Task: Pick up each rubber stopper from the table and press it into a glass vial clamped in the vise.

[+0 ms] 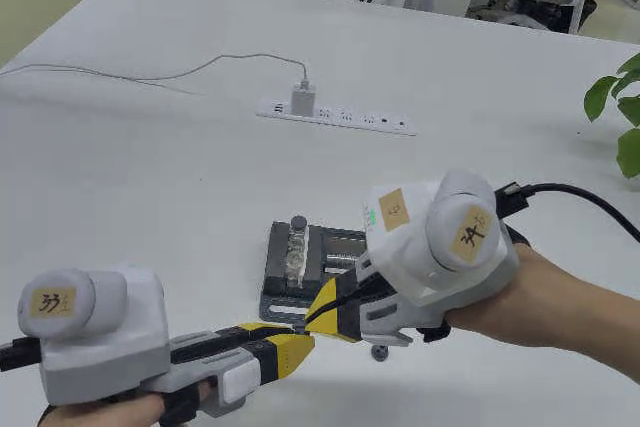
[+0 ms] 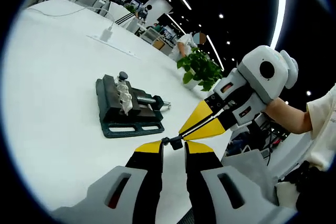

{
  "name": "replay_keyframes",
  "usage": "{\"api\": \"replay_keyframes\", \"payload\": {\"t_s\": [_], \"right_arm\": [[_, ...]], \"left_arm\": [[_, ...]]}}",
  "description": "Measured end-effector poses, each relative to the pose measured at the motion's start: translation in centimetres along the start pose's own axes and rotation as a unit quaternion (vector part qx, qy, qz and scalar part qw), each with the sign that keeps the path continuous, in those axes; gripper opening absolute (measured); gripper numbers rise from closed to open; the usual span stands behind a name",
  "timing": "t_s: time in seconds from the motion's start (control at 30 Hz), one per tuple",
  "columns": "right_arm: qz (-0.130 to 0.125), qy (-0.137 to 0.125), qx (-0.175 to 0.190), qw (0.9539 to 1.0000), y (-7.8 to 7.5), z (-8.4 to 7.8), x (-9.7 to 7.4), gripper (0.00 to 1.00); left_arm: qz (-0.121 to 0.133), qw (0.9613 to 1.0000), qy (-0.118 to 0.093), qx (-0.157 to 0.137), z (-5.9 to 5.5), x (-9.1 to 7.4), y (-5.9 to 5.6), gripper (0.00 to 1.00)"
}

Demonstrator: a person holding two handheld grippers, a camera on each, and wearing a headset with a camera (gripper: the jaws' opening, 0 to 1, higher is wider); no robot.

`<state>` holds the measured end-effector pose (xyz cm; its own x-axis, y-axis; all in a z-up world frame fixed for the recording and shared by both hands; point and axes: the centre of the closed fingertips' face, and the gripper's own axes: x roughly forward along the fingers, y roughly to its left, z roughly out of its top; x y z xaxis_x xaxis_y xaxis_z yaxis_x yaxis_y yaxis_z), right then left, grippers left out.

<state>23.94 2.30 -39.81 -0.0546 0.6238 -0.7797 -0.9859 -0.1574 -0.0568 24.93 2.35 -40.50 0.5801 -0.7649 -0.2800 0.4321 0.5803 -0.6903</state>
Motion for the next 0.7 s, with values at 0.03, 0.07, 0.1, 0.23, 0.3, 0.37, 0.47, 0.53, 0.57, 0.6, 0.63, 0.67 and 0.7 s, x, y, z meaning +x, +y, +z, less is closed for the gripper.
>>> {"api": "replay_keyframes", "payload": {"t_s": [0.03, 0.07, 0.1, 0.23, 0.3, 0.37, 0.47, 0.53, 0.57, 0.6, 0.63, 0.67, 0.7], "right_arm": [[-0.001, -0.002, -0.004, 1.0, 0.04, 0.04, 0.0, 0.0], [-0.001, -0.002, -0.003, 1.0, 0.05, 0.06, 0.01, 0.0], [0.0, -0.001, -0.004, 1.0, 0.14, 0.02, 0.02, 0.0], [-0.003, -0.005, -0.015, 0.9999, 0.15, 0.26, 0.0, 0.0], [-0.003, -0.004, -0.019, 0.9998, 0.17, 0.28, -0.04, 0.0], [-0.005, -0.006, -0.024, 0.9997, 0.16, 0.4, -0.11, 0.0], [-0.005, -0.008, -0.03, 0.9995, 0.24, 0.48, -0.15, 0.0], [-0.006, -0.008, -0.042, 0.9991, 0.34, 0.54, -0.15, 0.0], [-0.005, -0.007, -0.041, 0.9991, 0.4, 0.52, -0.15, 0.0], [-0.003, -0.006, -0.039, 0.9992, 0.44, 0.5, -0.15, 0.0], [-0.001, -0.006, -0.04, 0.9992, 0.48, 0.51, -0.16, 0.0], [-0.001, -0.007, -0.041, 0.9991, 0.53, 0.52, -0.16, 0.0], [0.001, -0.007, -0.042, 0.9991, 0.63, 0.51, -0.18, 0.0]], "left_arm": [[-0.002, 1.0, 0.002, -0.003, -0.14, 0.01, -0.04, 0.12], [-0.003, 1.0, 0.004, -0.007, -0.21, 0.0, -0.03, 0.1], [-0.005, 0.9999, 0.006, -0.009, -0.3, -0.01, -0.09, 0.09], [-0.011, 0.9994, 0.005, -0.033, -0.43, -0.07, -0.18, 0.07], [-0.016, 0.9987, 0.001, -0.049, -0.42, -0.12, -0.28, 0.06], [-0.02, 0.9969, -0.003, -0.075, -0.42, -0.16, -0.35, 0.06], [-0.025, 0.9958, -0.009, -0.087, -0.46, -0.23, -0.35, 0.05], [-0.029, 0.9942, -0.012, -0.103, -0.49, -0.25, -0.34, 0.05], [-0.029, 0.9942, -0.011, -0.103, -0.55, -0.26, -0.34, 0.05], [-0.03, 0.9941, -0.01, -0.104, -0.62, -0.25, -0.46, 0.05], [-0.031, 0.9937, -0.009, -0.107, -0.69, -0.29, -0.56, 0.05], [-0.033, 0.9935, -0.009, -0.109, -0.72, -0.29, -0.64, 0.05], [-0.034, 0.993, -0.008, -0.113, -0.8, -0.32, -0.73, 0.05]]}}
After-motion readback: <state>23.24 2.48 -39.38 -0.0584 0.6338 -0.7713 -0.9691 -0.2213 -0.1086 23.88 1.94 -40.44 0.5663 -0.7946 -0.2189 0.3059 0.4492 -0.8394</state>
